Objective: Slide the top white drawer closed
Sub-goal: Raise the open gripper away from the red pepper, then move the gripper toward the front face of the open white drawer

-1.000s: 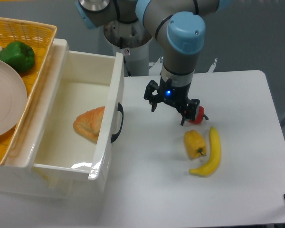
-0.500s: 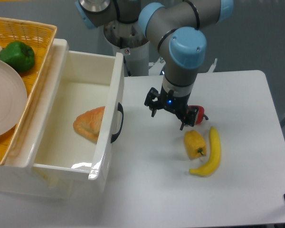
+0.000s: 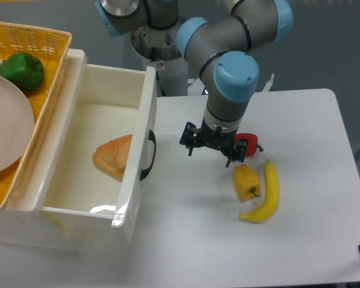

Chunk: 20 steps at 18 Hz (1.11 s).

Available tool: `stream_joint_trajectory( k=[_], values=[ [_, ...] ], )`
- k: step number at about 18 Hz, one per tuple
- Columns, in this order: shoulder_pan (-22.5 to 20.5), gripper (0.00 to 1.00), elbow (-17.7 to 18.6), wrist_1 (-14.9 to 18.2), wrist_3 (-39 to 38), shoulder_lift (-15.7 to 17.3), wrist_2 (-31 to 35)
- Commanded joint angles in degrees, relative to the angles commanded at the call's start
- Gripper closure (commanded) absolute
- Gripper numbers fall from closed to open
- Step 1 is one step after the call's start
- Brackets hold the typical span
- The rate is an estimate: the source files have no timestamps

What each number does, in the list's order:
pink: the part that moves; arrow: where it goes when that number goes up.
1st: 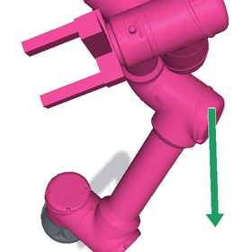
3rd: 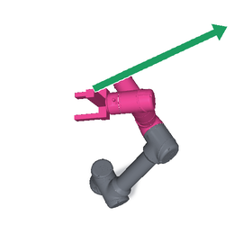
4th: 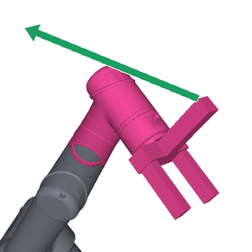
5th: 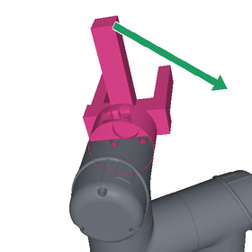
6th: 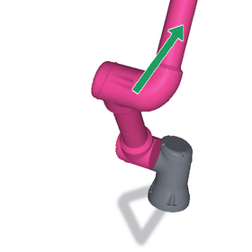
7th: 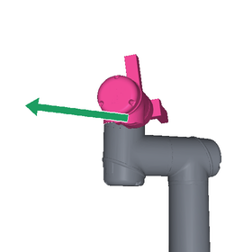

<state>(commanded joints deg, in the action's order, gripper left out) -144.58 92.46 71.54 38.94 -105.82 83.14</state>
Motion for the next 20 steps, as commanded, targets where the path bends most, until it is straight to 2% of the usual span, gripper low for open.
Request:
stream_joint_trajectory(
  k=[10, 20],
  values=[
    [1.0, 0.0, 0.1, -0.3, -0.9, -1.6, 1.7],
    [3.1, 0.0, 0.0, 0.0, -9.1, -4.7, 1.3]
  ],
)
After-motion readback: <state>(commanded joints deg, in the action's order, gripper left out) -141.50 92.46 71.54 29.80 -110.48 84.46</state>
